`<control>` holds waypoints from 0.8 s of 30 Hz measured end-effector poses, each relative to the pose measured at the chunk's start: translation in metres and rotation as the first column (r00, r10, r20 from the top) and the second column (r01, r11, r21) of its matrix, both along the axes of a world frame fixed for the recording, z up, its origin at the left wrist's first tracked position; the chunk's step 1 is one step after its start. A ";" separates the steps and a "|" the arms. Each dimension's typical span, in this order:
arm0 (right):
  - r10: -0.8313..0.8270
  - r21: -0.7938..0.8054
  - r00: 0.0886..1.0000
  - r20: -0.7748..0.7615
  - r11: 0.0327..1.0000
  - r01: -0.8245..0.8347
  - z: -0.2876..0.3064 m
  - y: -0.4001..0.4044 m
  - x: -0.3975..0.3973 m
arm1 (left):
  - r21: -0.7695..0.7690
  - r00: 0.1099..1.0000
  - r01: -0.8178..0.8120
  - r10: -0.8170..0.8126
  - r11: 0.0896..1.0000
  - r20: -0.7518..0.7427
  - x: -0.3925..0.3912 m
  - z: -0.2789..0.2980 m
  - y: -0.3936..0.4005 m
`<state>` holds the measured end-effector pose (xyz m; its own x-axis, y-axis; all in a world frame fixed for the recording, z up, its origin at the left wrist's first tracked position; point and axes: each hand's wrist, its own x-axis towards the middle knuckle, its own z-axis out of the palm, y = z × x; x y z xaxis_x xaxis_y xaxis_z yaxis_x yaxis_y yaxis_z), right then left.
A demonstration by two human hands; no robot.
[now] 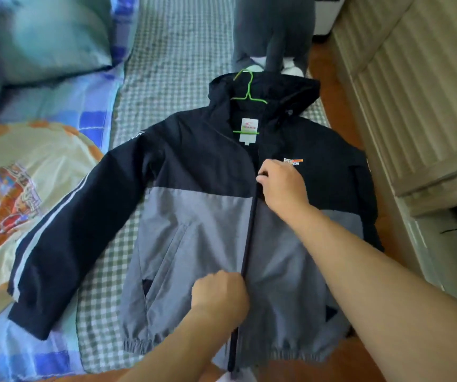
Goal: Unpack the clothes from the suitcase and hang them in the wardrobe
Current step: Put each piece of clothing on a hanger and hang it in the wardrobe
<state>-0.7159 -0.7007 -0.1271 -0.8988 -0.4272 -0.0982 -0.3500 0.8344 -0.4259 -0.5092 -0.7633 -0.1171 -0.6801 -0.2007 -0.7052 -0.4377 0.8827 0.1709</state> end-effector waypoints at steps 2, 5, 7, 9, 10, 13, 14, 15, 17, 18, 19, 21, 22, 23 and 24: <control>0.077 0.008 0.994 0.075 0.997 -0.077 0.002 -0.015 -0.021 | -0.035 0.997 0.004 -0.007 0.999 -0.074 -0.036 0.006 -0.017; 0.121 0.015 0.991 0.064 0.992 -0.122 0.006 -0.020 -0.009 | -0.012 0.947 -0.132 0.122 0.991 -0.297 -0.103 0.006 -0.045; 0.126 0.001 0.989 0.072 0.992 -0.127 0.006 -0.015 -0.008 | 0.029 0.936 -0.075 0.081 0.997 -0.344 -0.138 -0.004 -0.059; 0.160 0.021 0.979 0.128 0.986 -0.164 0.004 -0.012 -0.020 | 0.086 0.949 -0.025 0.051 0.996 -0.311 -0.152 -0.014 -0.067; 0.198 0.052 0.971 0.137 0.977 -0.206 0.004 -0.014 -0.027 | 0.132 0.955 -0.029 0.066 0.991 -0.290 -0.153 -0.018 -0.070; 0.299 0.157 0.954 0.014 0.942 -0.298 0.002 -0.034 -0.058 | 0.189 0.958 -0.010 0.064 0.982 -0.281 -0.145 -0.024 -0.067; 0.285 0.187 0.957 -0.060 0.945 -0.270 0.002 -0.045 -0.079 | 0.197 0.965 0.013 0.039 0.980 -0.260 -0.142 -0.024 -0.065; 0.246 0.213 0.958 -0.146 0.954 -0.212 0.000 -0.056 -0.106 | 0.206 0.972 0.039 0.012 0.978 -0.236 -0.140 -0.025 -0.063; 0.113 0.242 0.955 -0.275 0.969 -0.044 -0.001 -0.076 -0.168 | 0.224 0.984 0.064 -0.025 0.973 -0.174 -0.145 -0.031 -0.062; 0.058 0.266 0.954 -0.295 0.964 0.023 -0.001 -0.083 -0.195 | 0.230 0.991 0.069 -0.039 0.971 -0.131 -0.151 -0.032 -0.065; 0.026 0.301 0.962 -0.270 0.952 0.059 -0.004 -0.089 -0.216 | 0.238 0.992 0.086 -0.061 0.967 -0.112 -0.158 -0.036 -0.070; 0.017 0.367 0.989 -0.149 0.929 0.040 -0.016 -0.098 -0.237 | 0.236 0.987 0.128 -0.102 0.963 -0.122 -0.174 -0.039 -0.085; 0.014 0.359 0.995 -0.094 0.933 0.021 -0.019 -0.102 -0.241 | 0.229 0.983 0.132 -0.098 0.964 -0.154 -0.183 -0.040 -0.093; 0.004 0.318 0.999 -0.048 0.948 0.012 -0.023 -0.105 -0.244 | 0.197 0.963 0.120 -0.066 0.973 -0.259 -0.192 -0.045 -0.103; -0.013 0.267 1.000 -0.003 0.963 0.013 -0.026 -0.108 -0.247 | 0.143 0.904 0.091 -0.021 0.985 -0.427 -0.201 -0.051 -0.115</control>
